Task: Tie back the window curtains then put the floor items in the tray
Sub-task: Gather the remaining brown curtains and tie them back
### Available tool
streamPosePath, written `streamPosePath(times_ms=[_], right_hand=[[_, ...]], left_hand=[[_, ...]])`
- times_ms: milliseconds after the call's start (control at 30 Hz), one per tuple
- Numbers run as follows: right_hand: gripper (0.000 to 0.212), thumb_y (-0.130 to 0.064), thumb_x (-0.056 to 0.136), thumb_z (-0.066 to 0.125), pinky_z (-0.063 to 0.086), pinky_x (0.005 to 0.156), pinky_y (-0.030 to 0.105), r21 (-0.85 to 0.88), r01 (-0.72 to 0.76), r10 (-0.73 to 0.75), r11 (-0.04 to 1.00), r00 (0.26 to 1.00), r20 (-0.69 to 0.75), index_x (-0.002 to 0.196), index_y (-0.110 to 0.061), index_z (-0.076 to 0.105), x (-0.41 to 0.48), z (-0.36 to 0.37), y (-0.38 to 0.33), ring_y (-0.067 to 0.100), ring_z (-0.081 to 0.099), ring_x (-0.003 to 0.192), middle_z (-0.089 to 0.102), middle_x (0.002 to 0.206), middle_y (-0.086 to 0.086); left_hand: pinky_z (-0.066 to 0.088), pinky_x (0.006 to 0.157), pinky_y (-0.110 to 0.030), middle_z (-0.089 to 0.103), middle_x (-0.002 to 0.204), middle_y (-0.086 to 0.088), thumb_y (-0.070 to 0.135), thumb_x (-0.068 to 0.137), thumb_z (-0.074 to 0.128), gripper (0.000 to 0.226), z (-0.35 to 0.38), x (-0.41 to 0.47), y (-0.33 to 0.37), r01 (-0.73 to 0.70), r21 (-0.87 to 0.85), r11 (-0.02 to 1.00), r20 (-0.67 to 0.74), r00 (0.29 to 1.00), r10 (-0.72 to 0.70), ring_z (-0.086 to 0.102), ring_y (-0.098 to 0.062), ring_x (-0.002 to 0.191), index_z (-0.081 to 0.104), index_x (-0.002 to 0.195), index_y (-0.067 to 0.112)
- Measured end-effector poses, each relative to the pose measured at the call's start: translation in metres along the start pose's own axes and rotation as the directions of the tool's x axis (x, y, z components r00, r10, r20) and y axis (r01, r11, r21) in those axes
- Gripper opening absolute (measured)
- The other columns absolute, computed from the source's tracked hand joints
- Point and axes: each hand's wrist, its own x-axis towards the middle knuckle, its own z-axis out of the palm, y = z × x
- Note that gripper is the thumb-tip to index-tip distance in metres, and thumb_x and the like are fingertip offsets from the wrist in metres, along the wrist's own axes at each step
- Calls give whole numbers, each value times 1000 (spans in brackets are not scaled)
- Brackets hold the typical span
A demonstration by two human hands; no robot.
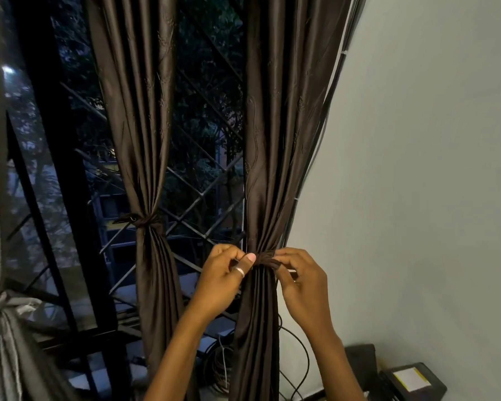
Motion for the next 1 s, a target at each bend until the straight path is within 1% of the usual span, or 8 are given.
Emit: streamPosePath(times_ms=[100, 200, 300, 467, 567, 700, 867, 1000], right_hand=[[25, -1, 91, 66, 56, 79, 21, 80, -116, 117, 990, 993, -15, 94, -25, 74, -14, 6, -4, 5, 67, 95, 69, 96, -16], [21, -5, 93, 65, 59, 76, 31, 104, -205, 208, 973, 978, -24, 92, -26, 72, -23, 10, -5, 7, 67, 89, 69, 90, -15], [20, -7, 93, 65, 59, 76, 33, 102, -227, 231, 968, 973, -24, 90, -25, 72, -23, 8, -5, 9, 68, 88, 70, 89, -12], [22, -8, 92, 66, 52, 66, 18, 71, -278, 285, 958, 952, -116, 83, -29, 68, -16, -3, -1, 5, 65, 84, 69, 82, -13], [22, -9, 92, 67, 47, 66, 16, 54, -309, 314, 950, 931, -185, 82, -29, 68, -11, -14, 6, 1, 63, 83, 69, 81, -14], [27, -9, 92, 67, 47, 66, 21, 55, -332, 336, 942, 923, -189, 79, -33, 66, -10, -14, 9, 2, 63, 80, 67, 77, -18], [25, -11, 95, 65, 61, 76, 37, 59, -320, 325, 946, 934, -146, 86, -35, 66, -11, -14, 8, -1, 63, 92, 67, 88, -26], [23, -16, 97, 63, 62, 78, 43, 93, -353, 363, 931, 920, -147, 89, -38, 65, -13, -12, 7, 4, 66, 87, 69, 85, -17]], left_hand=[[44, 65, -19, 52, 80, 0, 36, 99, 56, 29, 14, -21, -2, -78, 33, 996, -135, 987, 82, 55, -8, 71, 57, 75, 20], [50, 64, -43, 61, 73, -13, 45, 98, 54, 32, 19, -35, 1, -58, -48, 997, -161, 986, 50, 60, -28, 69, 60, 81, 18], [51, 64, -51, 63, 75, -17, 47, 97, 54, 34, 20, -40, 4, -76, -88, 993, -198, 979, 57, 61, -36, 70, 62, 84, 16], [35, 44, -27, 55, 58, 1, 39, 98, 57, 27, 17, -33, 5, -97, -56, 994, -252, 964, 80, 44, -13, 46, 60, 75, 25], [32, 45, -14, 52, 56, 7, 37, 98, 59, 28, 10, -27, 2, -102, -6, 995, -264, 960, 97, 43, -2, 46, 60, 74, 23], [33, 46, -13, 51, 55, 9, 38, 97, 61, 29, 12, -24, -1, -92, 26, 995, -267, 959, 95, 44, -3, 47, 58, 72, 23], [33, 44, -19, 52, 57, -7, 39, 97, 61, 32, 12, -21, -4, -84, 23, 996, -289, 953, 87, 40, -4, 46, 58, 72, 21], [32, 44, -21, 51, 58, -8, 41, 98, 59, 30, 12, -24, -3, -50, 23, 998, -300, 952, 55, 38, -6, 45, 60, 75, 21]])
